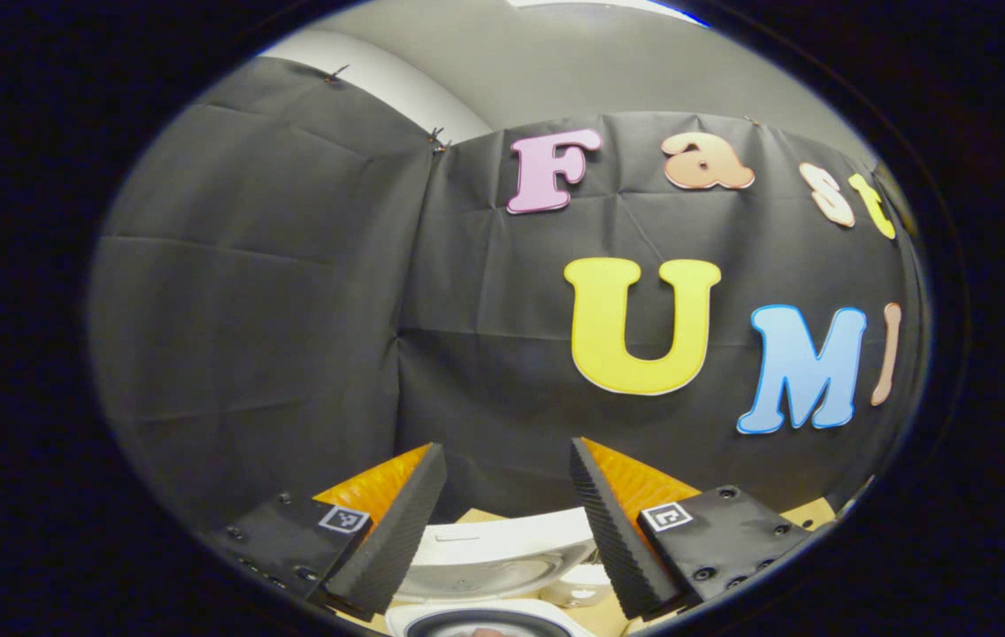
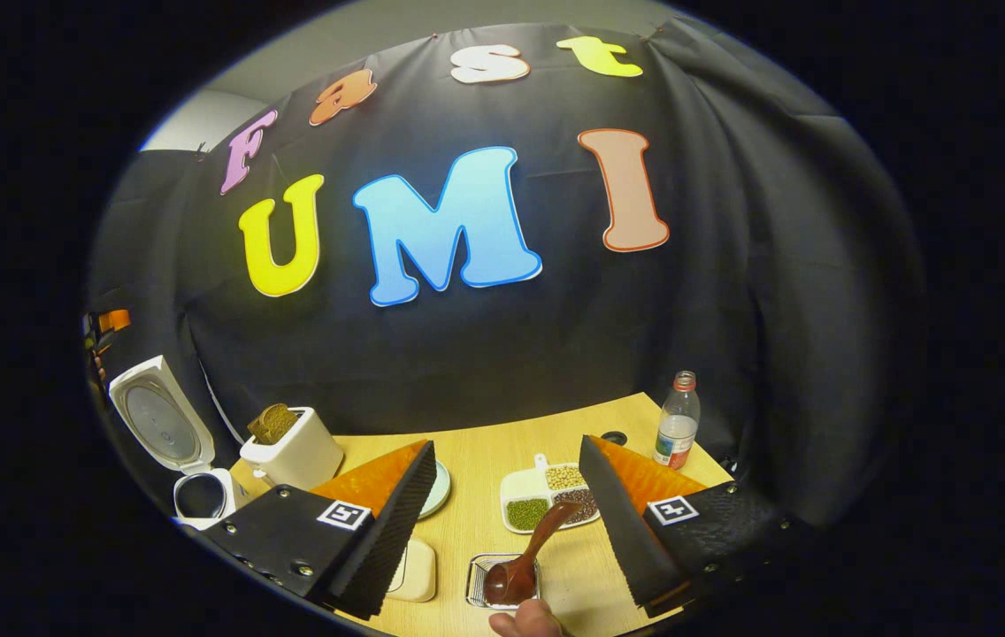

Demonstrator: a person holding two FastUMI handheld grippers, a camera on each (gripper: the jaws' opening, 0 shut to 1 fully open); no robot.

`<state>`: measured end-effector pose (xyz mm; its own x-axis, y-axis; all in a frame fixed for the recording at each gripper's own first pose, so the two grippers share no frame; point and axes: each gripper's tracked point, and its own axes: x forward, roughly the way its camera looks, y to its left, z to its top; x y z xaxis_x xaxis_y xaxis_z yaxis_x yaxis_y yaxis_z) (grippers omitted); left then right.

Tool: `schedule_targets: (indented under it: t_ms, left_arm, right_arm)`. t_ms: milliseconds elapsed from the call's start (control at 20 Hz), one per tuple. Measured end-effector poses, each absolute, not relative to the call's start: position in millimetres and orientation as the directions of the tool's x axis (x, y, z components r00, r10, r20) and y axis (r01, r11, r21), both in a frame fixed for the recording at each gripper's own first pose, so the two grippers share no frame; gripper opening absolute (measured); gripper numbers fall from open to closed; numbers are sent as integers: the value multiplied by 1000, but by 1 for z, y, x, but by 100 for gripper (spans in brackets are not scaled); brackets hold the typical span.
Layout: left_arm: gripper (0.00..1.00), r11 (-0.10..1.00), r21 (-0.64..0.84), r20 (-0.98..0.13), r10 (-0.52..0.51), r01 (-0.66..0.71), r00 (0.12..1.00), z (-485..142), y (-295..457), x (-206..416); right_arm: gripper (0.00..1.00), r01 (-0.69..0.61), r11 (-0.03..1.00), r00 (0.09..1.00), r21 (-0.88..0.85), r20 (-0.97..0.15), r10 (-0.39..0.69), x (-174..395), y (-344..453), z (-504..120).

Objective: Close the left gripper, press the button to open the rice cooker; take a wooden spoon from the chopstick holder with the right hand, scoop a spoonful of rice and pour it into the rice cooker, then put the wooden spoon back into the chopstick holder.

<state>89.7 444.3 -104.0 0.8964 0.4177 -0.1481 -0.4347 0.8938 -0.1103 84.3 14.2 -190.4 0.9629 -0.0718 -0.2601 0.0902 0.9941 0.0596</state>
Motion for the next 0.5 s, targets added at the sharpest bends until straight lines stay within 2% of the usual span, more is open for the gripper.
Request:
schedule_targets:
  t_ms: [150,350,400,450,500]
  left_arm:
    - [98,890,-99,-176,425,-445,888,-120,464,104]
    - [98,861,-112,-258,457,-497,851,-156,486,116]
    - [94,857,-115,-274,458,-502,845,-163,488,117]
    - [98,855,-117,-281,460,-505,842,-167,489,118]
    - [96,856,-116,-289,456,-504,842,-172,488,117]
  right_arm:
    - [98,64,996,963,56,-265,-47,85,21,-189]
    - [99,53,998,960,43,-278,-39,85,24,-192]
    - [98,57,998,958,39,-284,-43,86,24,-193]
    - [98,56,998,957,41,-286,-42,87,24,-193]
    - [98,58,997,956,43,-289,-43,87,24,-192]
